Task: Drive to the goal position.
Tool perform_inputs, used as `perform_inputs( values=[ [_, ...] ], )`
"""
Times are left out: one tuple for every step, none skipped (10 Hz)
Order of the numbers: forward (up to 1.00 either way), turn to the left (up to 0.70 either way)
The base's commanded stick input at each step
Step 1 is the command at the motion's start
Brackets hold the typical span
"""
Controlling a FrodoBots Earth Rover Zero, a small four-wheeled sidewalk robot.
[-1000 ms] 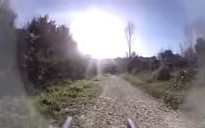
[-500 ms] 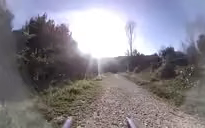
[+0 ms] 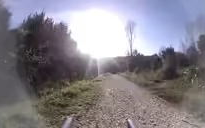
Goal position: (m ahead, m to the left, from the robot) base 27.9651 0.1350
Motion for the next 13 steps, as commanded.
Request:
perform_inputs(
  values=[
    [0.5,0.0],
    [0.5,0.0],
    [0.5,0.0],
    [0.5,0.0],
    [0.5,0.0],
    [0.5,0.0],
    [0.5,0.0],
    [0.5,0.0],
    [0.5,0.0],
    [0.5,0.0],
    [0.5,-0.25],
    [0.5,-0.47],
    [0.5,-0.49]
  ],
)
